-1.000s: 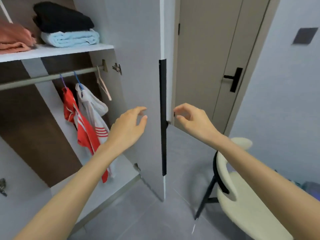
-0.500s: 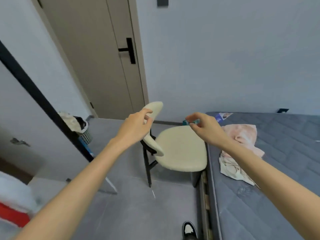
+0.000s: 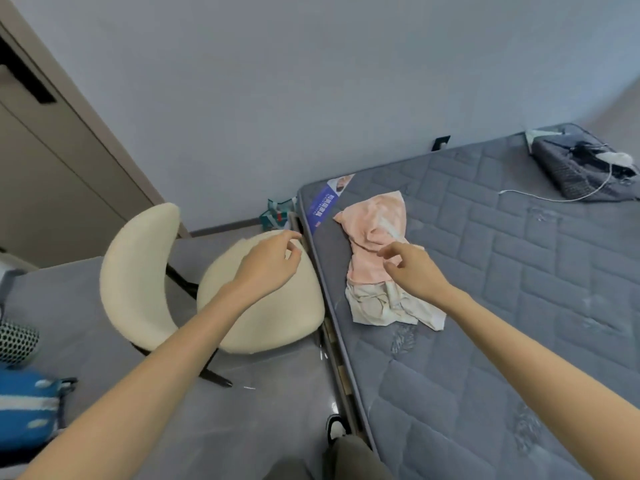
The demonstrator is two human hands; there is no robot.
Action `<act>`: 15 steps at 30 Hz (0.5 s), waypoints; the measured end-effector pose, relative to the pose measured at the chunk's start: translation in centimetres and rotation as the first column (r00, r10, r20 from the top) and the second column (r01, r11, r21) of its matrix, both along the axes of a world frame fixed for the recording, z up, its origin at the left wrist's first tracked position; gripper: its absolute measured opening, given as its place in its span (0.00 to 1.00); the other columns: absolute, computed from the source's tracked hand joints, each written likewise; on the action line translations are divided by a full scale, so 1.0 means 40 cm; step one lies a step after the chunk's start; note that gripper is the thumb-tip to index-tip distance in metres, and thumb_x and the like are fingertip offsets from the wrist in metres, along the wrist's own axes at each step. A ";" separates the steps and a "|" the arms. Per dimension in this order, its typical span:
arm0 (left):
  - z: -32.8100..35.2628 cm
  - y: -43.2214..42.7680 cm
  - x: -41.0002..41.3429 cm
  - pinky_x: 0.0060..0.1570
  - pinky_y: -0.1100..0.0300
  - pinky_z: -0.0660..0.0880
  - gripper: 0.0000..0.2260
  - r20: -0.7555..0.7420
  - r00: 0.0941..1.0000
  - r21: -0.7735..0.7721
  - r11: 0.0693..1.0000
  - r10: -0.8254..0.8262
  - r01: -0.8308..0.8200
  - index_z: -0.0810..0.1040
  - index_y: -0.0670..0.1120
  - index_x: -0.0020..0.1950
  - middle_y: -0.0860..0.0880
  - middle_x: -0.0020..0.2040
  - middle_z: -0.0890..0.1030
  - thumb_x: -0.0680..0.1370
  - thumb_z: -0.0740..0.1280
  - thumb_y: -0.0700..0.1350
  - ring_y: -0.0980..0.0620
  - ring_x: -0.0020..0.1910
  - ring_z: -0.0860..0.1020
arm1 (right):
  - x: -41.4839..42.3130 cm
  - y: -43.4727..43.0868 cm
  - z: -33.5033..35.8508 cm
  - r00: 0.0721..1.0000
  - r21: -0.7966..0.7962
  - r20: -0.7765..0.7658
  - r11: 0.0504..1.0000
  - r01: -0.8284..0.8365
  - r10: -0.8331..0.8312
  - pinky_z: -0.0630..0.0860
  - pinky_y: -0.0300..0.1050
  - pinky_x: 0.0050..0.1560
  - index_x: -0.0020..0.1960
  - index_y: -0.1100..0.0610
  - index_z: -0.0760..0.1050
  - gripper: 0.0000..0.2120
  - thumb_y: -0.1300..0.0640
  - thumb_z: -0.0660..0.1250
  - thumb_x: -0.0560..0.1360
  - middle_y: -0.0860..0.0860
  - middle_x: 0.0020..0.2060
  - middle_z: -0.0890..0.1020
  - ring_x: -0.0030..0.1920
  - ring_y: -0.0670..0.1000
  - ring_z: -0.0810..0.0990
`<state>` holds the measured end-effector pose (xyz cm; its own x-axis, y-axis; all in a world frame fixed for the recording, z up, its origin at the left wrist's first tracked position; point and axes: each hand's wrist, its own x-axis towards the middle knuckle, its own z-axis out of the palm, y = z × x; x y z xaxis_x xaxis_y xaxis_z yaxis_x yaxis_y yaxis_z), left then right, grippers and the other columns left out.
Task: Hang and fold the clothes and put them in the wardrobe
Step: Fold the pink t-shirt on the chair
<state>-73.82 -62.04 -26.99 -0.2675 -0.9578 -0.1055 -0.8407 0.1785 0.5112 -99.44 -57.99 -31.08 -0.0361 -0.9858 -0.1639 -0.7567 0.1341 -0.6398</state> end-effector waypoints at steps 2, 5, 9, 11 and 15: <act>-0.053 -0.050 -0.046 0.55 0.51 0.75 0.16 -0.002 1.000 0.034 0.999 -0.019 0.019 0.72 0.49 0.67 0.51 0.56 0.80 0.79 0.60 0.46 0.48 0.53 0.78 | -0.041 -0.032 -0.046 0.999 0.069 -0.006 0.997 0.043 -0.043 0.67 0.38 0.53 0.62 0.59 0.75 0.15 0.64 0.61 0.76 0.51 0.61 0.78 0.59 0.51 0.76; -0.146 -0.121 -0.101 0.54 0.53 0.74 0.17 0.023 0.997 0.116 0.991 -0.075 0.072 0.71 0.49 0.68 0.51 0.57 0.79 0.80 0.60 0.47 0.48 0.55 0.78 | -0.087 -0.080 -0.123 0.994 0.154 -0.014 0.982 0.111 -0.110 0.67 0.39 0.53 0.62 0.58 0.75 0.15 0.63 0.62 0.76 0.53 0.62 0.77 0.60 0.52 0.75; -0.292 -0.218 -0.162 0.53 0.54 0.73 0.18 0.008 0.988 0.234 0.961 -0.153 0.146 0.69 0.48 0.70 0.50 0.59 0.78 0.80 0.59 0.46 0.49 0.55 0.76 | -0.128 -0.147 -0.241 0.980 0.237 -0.045 0.951 0.200 -0.195 0.66 0.40 0.51 0.62 0.56 0.74 0.15 0.61 0.62 0.76 0.54 0.63 0.75 0.58 0.53 0.74; -0.370 -0.267 -0.196 0.54 0.54 0.72 0.18 -0.001 0.983 0.271 0.946 -0.185 0.178 0.68 0.47 0.71 0.48 0.60 0.77 0.80 0.59 0.45 0.48 0.56 0.75 | -0.142 -0.185 -0.306 0.973 0.261 -0.055 0.937 0.231 -0.224 0.65 0.39 0.52 0.62 0.57 0.74 0.15 0.62 0.61 0.76 0.54 0.64 0.74 0.60 0.52 0.72; -0.537 -0.351 -0.270 0.51 0.55 0.72 0.16 -0.007 0.963 0.331 0.908 -0.268 0.255 0.69 0.47 0.69 0.46 0.59 0.77 0.81 0.58 0.46 0.47 0.56 0.75 | -0.158 -0.255 -0.437 0.938 0.341 -0.096 0.875 0.345 -0.333 0.67 0.42 0.52 0.64 0.55 0.72 0.16 0.60 0.60 0.77 0.54 0.64 0.73 0.63 0.53 0.71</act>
